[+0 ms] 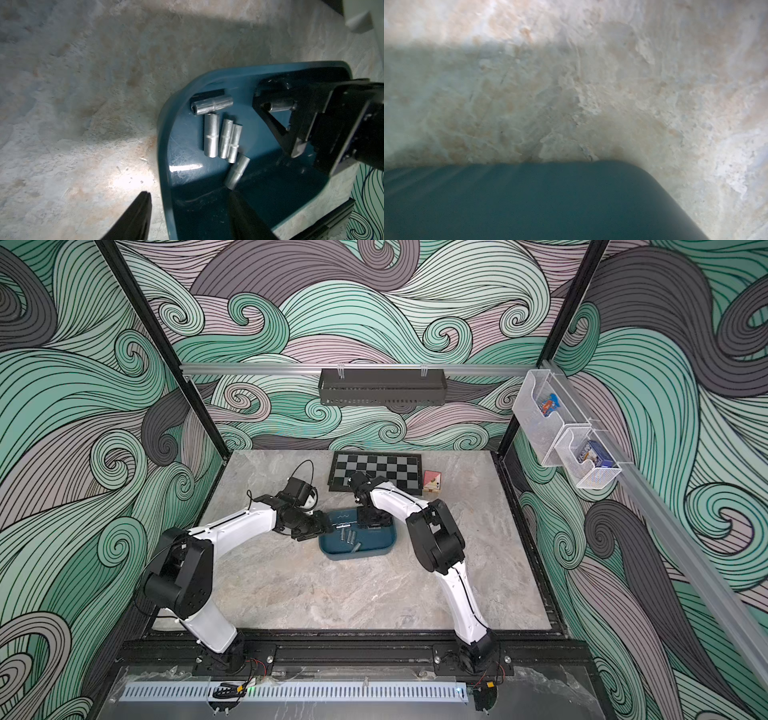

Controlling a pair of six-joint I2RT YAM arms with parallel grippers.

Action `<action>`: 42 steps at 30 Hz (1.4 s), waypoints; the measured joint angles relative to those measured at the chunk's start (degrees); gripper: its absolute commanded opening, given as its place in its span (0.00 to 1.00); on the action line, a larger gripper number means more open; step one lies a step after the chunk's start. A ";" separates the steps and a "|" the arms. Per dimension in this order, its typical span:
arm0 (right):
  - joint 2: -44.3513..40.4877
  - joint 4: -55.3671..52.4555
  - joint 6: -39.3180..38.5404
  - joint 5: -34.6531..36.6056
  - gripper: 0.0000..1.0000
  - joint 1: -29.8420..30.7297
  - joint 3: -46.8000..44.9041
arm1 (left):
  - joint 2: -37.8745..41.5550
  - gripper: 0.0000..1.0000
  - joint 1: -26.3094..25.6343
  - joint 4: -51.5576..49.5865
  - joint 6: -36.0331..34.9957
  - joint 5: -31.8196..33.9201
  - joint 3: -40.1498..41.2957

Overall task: Take out the socket from the storage box
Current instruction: Move the storage box to the center of the board, then pick up the socket head from the storage box, then place the socket head at the center of the board.

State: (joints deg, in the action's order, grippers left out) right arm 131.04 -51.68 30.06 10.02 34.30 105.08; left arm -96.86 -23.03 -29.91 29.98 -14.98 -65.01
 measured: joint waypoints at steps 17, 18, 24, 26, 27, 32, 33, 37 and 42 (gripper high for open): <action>-1.53 -0.15 -1.22 -0.02 0.36 0.83 0.15 | 1.01 0.62 0.00 -0.70 0.00 1.07 -0.02; -2.32 -0.17 -1.38 0.00 0.36 0.94 0.13 | 1.44 0.62 0.00 -1.01 0.00 1.29 -0.02; -9.25 -0.20 -1.79 0.02 0.36 1.31 -0.46 | 5.44 0.63 0.00 -3.82 -0.46 3.04 -0.24; -11.82 -0.26 -2.05 0.11 0.36 1.29 -0.48 | 6.86 0.63 0.00 -5.44 -0.90 4.52 -1.09; -13.16 -0.26 -2.34 0.13 0.36 1.18 -0.50 | 7.52 0.63 0.02 -6.43 -1.07 5.40 -1.70; -18.60 -0.24 -6.75 -1.14 0.39 -0.83 -0.52 | 11.63 0.64 0.02 -9.60 -2.45 7.85 -3.13; -19.58 -0.20 -8.92 -2.03 0.39 -1.90 -0.52 | 12.52 0.64 0.02 -10.27 -2.80 8.15 -3.19; -22.80 0.17 -18.86 -5.25 0.36 -7.10 -1.46 | 16.24 0.65 0.02 -12.76 -4.22 9.60 -3.19; -27.52 0.81 -29.40 -10.71 0.41 -15.04 -6.34 | 21.94 0.67 0.02 -13.60 -5.97 10.32 -1.90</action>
State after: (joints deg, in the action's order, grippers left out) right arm 103.53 -50.87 0.67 -0.69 19.27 98.74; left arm -74.91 -23.00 -43.51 24.01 -4.67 -66.92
